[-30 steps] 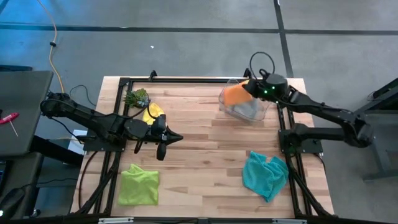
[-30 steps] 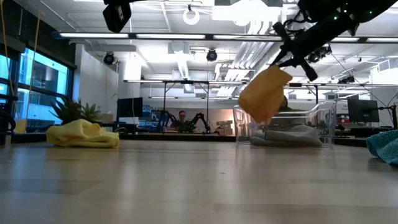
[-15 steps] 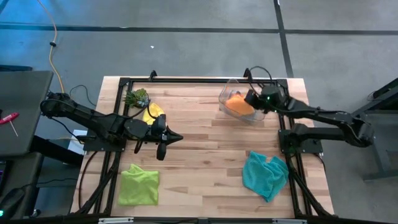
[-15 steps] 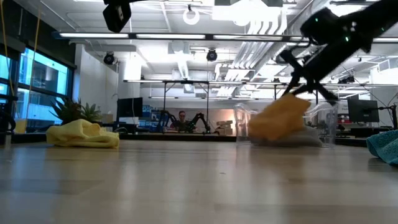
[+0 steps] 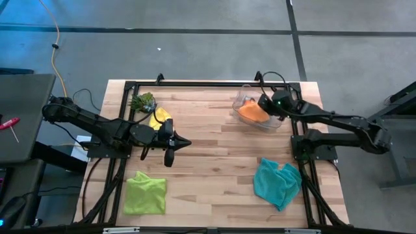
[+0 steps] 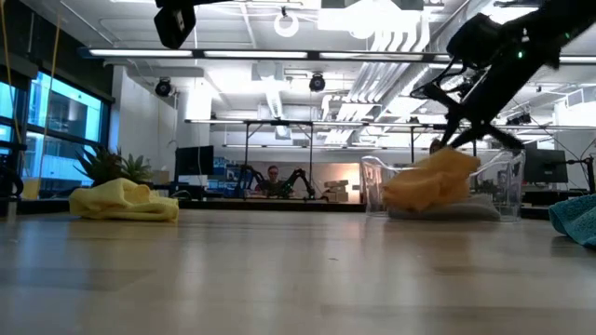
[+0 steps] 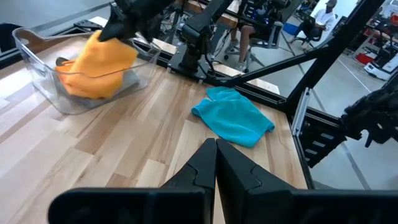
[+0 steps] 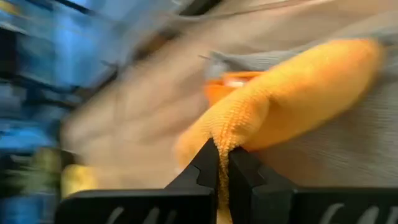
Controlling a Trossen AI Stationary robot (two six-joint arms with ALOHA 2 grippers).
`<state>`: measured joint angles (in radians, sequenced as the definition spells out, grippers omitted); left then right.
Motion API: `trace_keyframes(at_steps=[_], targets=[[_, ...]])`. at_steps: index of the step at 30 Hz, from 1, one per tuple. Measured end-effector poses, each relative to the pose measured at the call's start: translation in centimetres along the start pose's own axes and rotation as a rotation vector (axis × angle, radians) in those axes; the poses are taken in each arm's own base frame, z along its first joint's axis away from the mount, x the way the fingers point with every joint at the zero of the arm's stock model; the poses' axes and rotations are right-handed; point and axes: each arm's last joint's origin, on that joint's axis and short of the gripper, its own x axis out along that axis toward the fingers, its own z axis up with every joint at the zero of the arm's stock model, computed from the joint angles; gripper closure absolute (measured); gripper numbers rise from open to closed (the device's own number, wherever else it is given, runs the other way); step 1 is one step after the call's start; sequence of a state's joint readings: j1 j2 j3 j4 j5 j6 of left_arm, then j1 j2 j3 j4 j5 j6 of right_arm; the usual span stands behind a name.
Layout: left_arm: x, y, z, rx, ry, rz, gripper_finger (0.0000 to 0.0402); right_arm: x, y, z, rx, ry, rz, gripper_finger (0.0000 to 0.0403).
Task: Fold microfiber towels
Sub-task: Put the orange microfiber towel into the transparent bin
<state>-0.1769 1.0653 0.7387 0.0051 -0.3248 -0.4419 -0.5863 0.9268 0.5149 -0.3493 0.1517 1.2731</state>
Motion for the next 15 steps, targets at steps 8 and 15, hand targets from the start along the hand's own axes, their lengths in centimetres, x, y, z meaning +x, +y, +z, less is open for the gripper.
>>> trace_keyframes(at_steps=[8,15], targets=[[0.0,0.0,0.0,0.035,0.0,0.0,0.0401,-2.3,-0.6,1.0,-0.149,0.096,-0.294,0.0403],[0.0,0.0,0.0,0.053,0.0,0.0,0.0401,-1.9,-1.4,0.9,-0.108,0.116,-0.311,0.0403]])
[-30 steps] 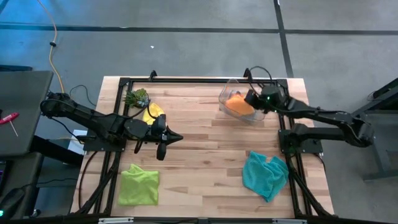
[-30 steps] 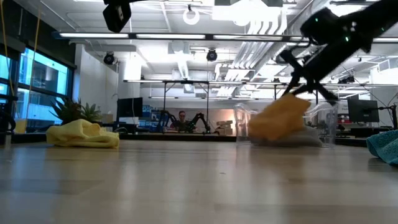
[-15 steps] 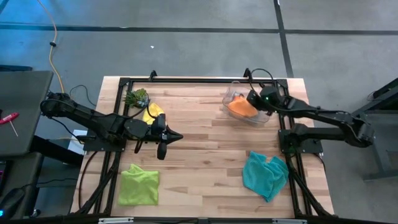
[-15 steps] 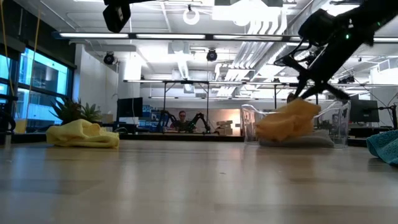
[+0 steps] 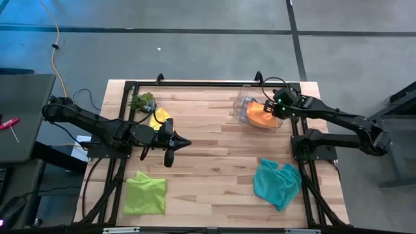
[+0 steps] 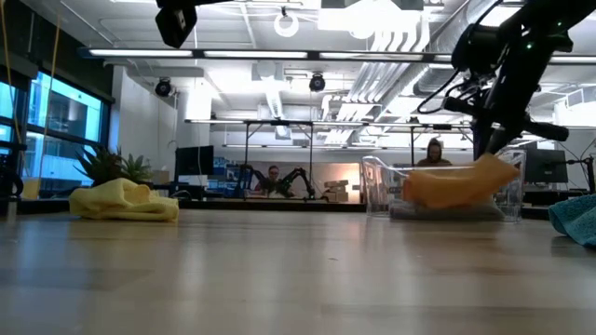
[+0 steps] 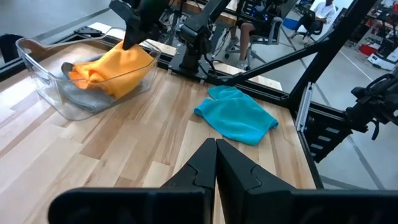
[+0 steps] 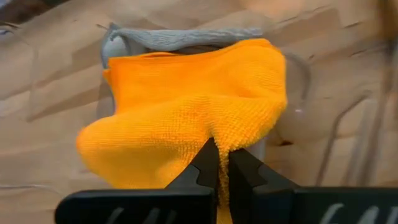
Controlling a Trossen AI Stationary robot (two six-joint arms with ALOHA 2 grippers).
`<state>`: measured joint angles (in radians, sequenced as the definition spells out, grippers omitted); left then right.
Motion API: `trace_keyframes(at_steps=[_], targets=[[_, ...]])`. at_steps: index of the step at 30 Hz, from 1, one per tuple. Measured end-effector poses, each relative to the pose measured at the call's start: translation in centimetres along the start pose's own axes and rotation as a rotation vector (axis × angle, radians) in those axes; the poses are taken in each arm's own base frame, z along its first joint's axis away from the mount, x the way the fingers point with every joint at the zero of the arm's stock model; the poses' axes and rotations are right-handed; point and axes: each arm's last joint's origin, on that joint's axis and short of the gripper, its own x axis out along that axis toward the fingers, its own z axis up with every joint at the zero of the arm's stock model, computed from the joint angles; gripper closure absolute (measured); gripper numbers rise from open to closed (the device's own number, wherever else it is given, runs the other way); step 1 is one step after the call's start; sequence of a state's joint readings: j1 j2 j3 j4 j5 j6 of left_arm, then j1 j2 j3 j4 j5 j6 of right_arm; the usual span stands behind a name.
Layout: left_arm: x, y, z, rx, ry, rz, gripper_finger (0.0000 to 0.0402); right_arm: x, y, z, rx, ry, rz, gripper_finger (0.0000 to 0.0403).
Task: Fold microfiber towels
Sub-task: Put the orange microfiber towel into the transparent bin
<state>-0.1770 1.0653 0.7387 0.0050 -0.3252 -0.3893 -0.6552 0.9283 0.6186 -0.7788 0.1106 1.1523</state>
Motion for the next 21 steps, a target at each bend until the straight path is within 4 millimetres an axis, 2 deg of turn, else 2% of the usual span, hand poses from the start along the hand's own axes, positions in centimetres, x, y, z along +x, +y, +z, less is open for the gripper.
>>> trace_keyframes(at_steps=[7,10,13,17,21], targets=[[0.0,0.0,0.0,0.0,0.0,0.0,0.0402,0.3,-0.2,-0.1,0.02,0.001,-0.005,0.0402],[0.0,0.0,0.0,0.0,0.0,0.0,0.0402,0.3,-0.2,-0.1,0.018,0.002,-0.008,0.0388],[0.0,0.0,0.0,0.0,0.001,0.0,0.0402,0.3,-0.1,-0.1,0.017,0.003,-0.003,0.0354],[0.0,0.0,0.0,0.001,0.002,0.0,0.0402,0.2,-0.1,-0.1,0.007,0.011,0.001,0.0287],[0.0,0.0,-0.1,0.003,0.008,0.003,0.0401,-1.2,0.8,0.6,-0.041,-0.055,0.006,0.0228]])
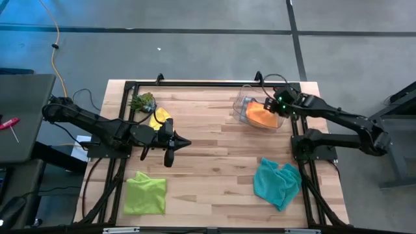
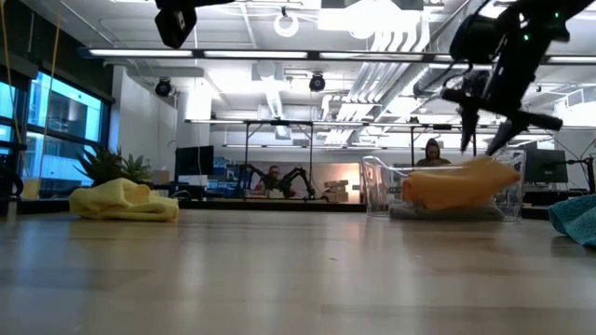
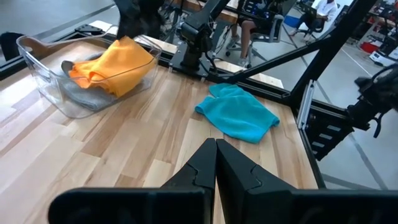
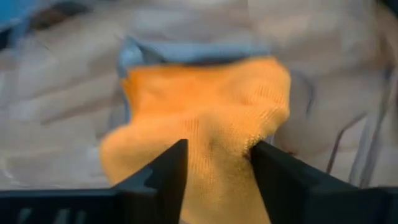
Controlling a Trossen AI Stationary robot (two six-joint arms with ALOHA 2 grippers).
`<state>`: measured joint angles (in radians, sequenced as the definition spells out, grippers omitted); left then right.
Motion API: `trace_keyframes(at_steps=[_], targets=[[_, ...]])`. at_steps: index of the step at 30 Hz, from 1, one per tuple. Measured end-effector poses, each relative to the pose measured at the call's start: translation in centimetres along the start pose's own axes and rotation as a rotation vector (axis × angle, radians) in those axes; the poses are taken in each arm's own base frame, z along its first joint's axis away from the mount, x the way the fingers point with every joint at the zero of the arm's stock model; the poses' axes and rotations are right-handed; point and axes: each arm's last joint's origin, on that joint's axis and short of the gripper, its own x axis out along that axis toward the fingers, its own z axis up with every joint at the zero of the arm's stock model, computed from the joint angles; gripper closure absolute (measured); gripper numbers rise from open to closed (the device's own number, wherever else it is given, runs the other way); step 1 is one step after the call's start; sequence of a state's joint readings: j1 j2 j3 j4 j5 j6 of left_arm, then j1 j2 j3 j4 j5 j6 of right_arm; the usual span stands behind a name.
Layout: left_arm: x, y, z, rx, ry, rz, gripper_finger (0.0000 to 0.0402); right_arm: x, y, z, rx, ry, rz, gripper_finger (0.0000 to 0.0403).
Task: Fold microfiber towels
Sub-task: Put the orange microfiber towel into the transparent bin
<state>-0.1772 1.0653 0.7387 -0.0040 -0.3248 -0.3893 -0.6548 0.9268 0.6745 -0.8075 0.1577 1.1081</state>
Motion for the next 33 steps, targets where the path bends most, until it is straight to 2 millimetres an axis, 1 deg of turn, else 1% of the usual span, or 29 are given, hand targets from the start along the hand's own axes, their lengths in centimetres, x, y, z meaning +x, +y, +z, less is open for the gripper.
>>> trace_keyframes(at_steps=[3,8,10,12,15,19,21,24,30,33], targets=[[0.0,0.0,0.0,0.001,0.0,0.0,0.0401,-1.9,1.1,1.1,-0.03,-0.07,0.023,0.0205],[0.0,0.0,0.0,0.023,-0.001,0.0,0.0401,-5.2,3.2,2.8,-0.1,-0.133,0.071,0.02],[0.0,0.1,0.1,0.021,-0.004,0.004,0.0402,-6.0,3.9,3.3,-0.129,-0.128,0.063,0.02],[0.1,0.4,0.2,0.011,-0.013,0.014,0.0402,-6.0,4.8,3.7,-0.151,-0.102,0.042,0.02],[0.4,1.3,0.7,-0.042,-0.031,0.044,0.0402,-4.9,6.3,4.1,-0.164,-0.038,0.017,0.0199],[0.9,3.6,1.6,-0.109,-0.013,0.004,0.0402,-1.8,7.8,4.0,-0.181,0.093,-0.038,0.0199],[1.0,5.2,2.7,-0.135,-0.02,-0.013,0.0402,-0.4,8.2,3.9,-0.184,0.135,-0.069,0.0199],[0.8,7.7,4.6,-0.121,-0.064,0.006,0.0402,1.4,8.8,3.9,-0.189,0.14,-0.115,0.0199],[-0.8,12.5,8.4,-0.069,-0.176,0.109,0.0401,4.6,9.7,4.3,-0.228,0.145,-0.124,0.0199],[-1.3,14.5,9.4,-0.086,-0.194,0.134,0.0401,6.1,10.0,4.3,-0.254,0.164,-0.119,0.0199]])
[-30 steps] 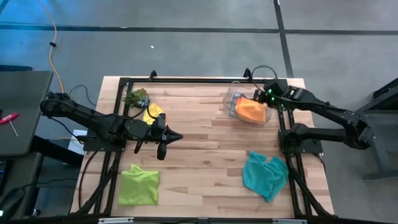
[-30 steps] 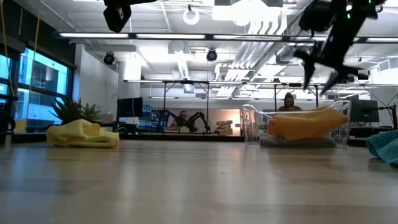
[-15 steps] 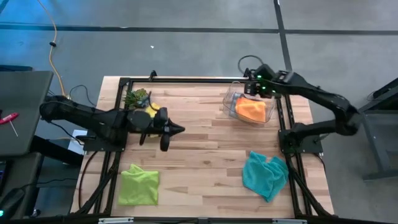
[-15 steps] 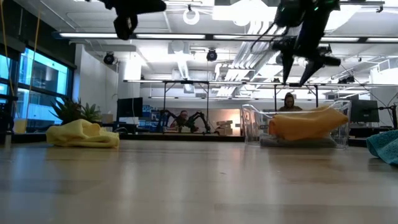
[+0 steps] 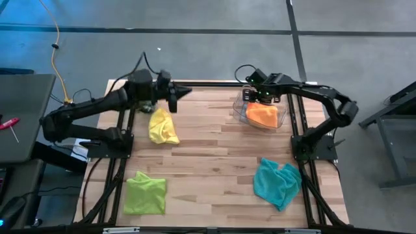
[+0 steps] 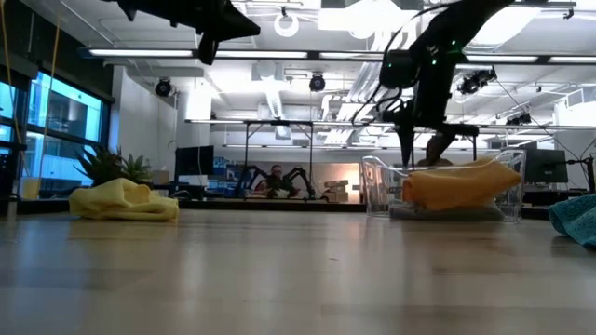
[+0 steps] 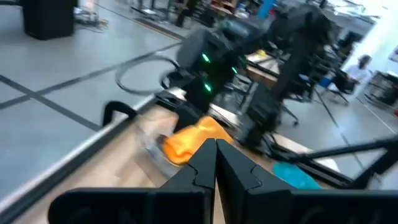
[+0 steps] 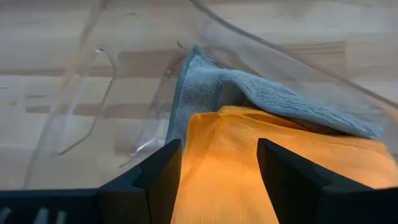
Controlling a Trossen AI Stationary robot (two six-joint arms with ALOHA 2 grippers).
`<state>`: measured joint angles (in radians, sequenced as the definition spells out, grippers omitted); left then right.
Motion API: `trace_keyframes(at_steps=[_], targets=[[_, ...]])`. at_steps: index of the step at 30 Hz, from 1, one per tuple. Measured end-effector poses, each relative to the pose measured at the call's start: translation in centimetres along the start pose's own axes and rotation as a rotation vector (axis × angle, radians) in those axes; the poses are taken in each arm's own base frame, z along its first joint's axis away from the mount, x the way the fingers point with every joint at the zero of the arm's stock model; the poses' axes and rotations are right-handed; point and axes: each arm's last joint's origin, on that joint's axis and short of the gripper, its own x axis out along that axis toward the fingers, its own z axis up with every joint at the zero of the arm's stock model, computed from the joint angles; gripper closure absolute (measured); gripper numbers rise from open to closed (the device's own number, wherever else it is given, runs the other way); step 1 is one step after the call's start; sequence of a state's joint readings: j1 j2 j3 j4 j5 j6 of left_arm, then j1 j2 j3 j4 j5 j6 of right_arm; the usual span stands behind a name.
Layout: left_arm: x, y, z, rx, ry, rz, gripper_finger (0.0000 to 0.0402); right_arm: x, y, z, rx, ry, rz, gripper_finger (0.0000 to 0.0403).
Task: Fold microfiber towels
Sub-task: Put the orange microfiber towel into the transparent bin
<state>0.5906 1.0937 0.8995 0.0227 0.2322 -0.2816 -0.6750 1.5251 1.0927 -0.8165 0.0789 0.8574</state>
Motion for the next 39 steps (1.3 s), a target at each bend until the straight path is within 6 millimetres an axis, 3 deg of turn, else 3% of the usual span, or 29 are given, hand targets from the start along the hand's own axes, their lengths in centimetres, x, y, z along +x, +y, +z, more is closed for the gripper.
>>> trace_keyframes(at_steps=[5,13,22,39], targets=[[-0.1,1.9,0.5,0.039,0.008,-0.008,0.0402,1.6,0.2,0.0,-0.005,0.045,-0.033,0.0199],[-0.1,4.9,0.6,0.114,0.009,0.076,0.0401,1.9,-0.1,-0.2,0.136,0.044,-0.086,0.0199],[1.6,8.9,0.4,0.054,-0.003,-0.075,0.0402,3.3,0.1,0.3,0.303,0.032,-0.105,0.0199],[1.3,10.1,1.4,0.142,-0.109,-0.046,0.0401,6.5,0.5,0.8,0.305,0.093,-0.091,0.0199]])
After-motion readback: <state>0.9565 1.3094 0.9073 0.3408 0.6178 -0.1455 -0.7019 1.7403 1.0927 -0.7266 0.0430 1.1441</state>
